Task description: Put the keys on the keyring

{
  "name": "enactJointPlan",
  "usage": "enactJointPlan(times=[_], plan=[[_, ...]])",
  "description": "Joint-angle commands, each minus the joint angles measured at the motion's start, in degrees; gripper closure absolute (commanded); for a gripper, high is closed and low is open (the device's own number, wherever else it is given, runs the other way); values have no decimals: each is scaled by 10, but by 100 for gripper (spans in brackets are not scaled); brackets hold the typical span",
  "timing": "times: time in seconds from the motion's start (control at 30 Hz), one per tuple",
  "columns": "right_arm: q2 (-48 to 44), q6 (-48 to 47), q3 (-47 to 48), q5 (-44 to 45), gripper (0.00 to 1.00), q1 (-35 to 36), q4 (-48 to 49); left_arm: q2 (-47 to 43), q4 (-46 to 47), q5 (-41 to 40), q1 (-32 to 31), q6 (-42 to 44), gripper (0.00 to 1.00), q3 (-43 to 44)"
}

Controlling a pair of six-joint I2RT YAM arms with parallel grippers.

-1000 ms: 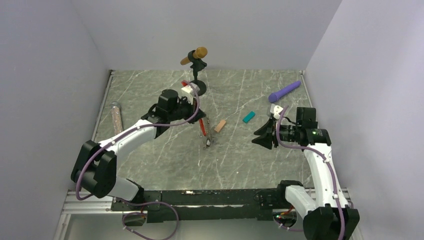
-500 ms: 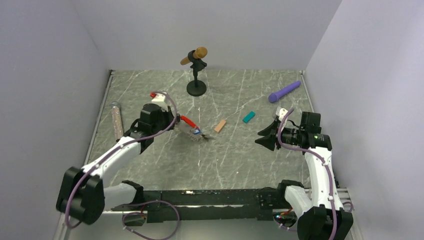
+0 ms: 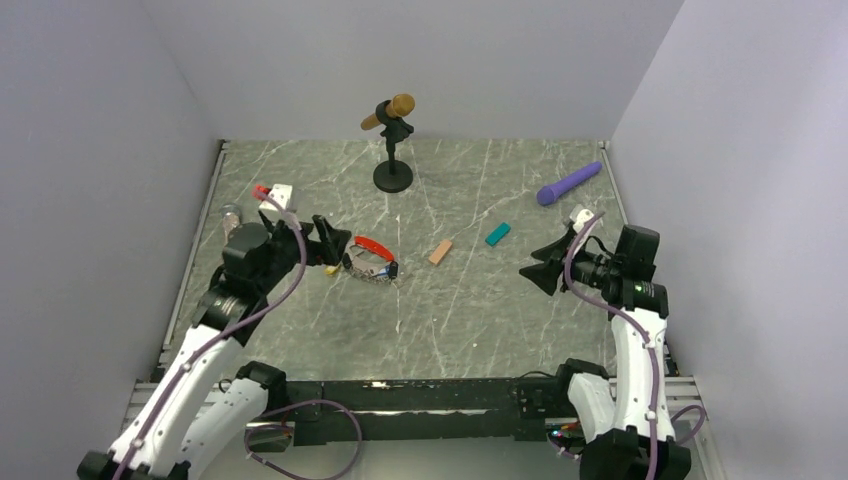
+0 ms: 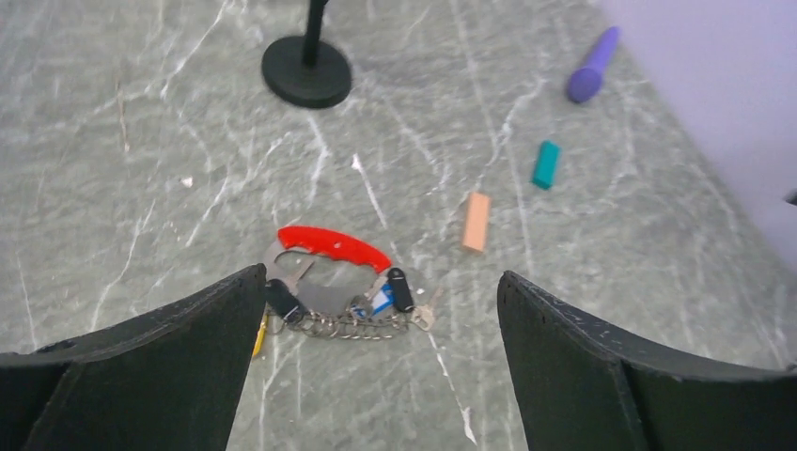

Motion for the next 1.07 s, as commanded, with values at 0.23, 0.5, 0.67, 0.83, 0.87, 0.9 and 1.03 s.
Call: enactJointPlan(times=[0.23, 0.5, 0.67, 0.83, 0.87, 0.9, 1.03], plan=[[58, 322, 202, 97, 20, -14, -14, -172, -149, 42, 2, 32, 1, 96], [-32, 408, 204, 234, 0, -14, 44, -216, -167, 58, 2, 16, 1, 89], [-49, 412, 222, 300, 0, -14, 18, -217, -176, 63, 2, 23, 1, 100], [-70, 430, 202, 300, 0, -14, 37, -213, -186, 63, 2, 29, 1, 104], [-71, 436, 198, 300, 0, -15, 45, -215, -185, 62, 2, 29, 1, 103], [-71, 441, 194, 298, 0, -14, 51, -215, -184, 62, 2, 29, 1, 101], [-66, 447, 188, 298, 0, -15, 63, -217, -183, 61, 2, 33, 0, 97]])
